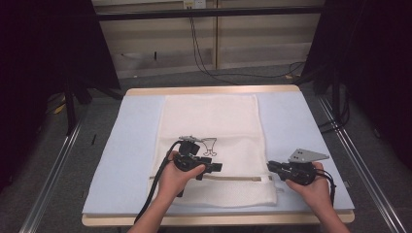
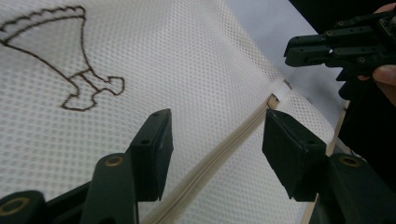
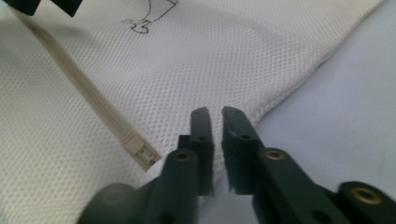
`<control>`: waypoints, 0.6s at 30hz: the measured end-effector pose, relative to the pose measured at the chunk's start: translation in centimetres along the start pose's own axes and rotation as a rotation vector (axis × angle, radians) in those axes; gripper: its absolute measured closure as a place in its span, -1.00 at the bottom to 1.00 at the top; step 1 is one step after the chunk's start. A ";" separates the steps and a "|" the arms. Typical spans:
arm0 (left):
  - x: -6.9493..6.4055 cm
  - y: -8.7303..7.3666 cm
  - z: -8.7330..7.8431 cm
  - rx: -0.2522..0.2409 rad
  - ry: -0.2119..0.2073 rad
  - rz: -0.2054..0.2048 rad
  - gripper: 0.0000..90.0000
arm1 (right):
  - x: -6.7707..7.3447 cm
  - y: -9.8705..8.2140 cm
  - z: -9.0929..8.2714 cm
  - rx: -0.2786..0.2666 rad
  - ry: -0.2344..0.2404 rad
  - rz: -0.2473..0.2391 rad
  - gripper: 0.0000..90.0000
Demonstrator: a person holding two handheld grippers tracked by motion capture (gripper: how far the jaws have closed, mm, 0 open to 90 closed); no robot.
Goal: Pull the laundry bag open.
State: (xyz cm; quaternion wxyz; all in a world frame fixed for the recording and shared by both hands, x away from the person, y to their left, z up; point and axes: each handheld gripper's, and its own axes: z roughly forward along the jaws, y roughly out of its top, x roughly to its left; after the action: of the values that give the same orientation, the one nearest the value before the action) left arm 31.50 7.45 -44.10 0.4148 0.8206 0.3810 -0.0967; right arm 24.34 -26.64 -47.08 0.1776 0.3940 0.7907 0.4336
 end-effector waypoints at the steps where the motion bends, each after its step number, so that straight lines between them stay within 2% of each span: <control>1: -0.2 0.0 0.2 0.005 0.005 -0.004 0.01 | 0.2 0.1 0.0 0.002 0.005 -0.014 1.00; 5: -0.8 0.3 0.7 0.006 -0.007 -0.007 0.04 | 0.7 0.1 -0.1 0.028 0.013 -0.054 1.00; 6: -1.0 0.4 0.9 0.011 0.012 -0.002 0.04 | 0.8 0.0 -0.1 0.033 0.016 -0.057 1.00; 7: -1.2 0.4 1.1 0.011 -0.006 -0.009 0.06 | 0.9 -0.1 -0.1 0.034 0.016 -0.063 1.00; 9: -1.6 0.5 1.7 0.020 -0.008 -0.019 0.06 | 1.1 -0.3 -0.1 0.040 0.027 -0.063 1.00; 12: -2.1 0.6 2.6 0.046 -0.013 -0.024 0.10 | 1.5 -0.4 0.1 0.048 0.047 -0.069 1.00; 15: -2.4 0.7 3.7 0.061 -0.025 -0.027 0.16 | 1.6 -0.2 0.1 0.056 0.047 -0.089 1.00; 18: -2.8 0.7 4.7 0.095 -0.041 -0.023 0.20 | 1.6 -0.3 0.1 0.055 0.054 -0.079 1.00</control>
State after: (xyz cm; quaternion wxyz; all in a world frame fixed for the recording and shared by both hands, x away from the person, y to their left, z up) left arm 30.80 2.08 -45.34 0.3822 0.8328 0.3767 -0.1362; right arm 23.28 -25.47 -47.23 0.1620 0.3554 0.8217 0.4149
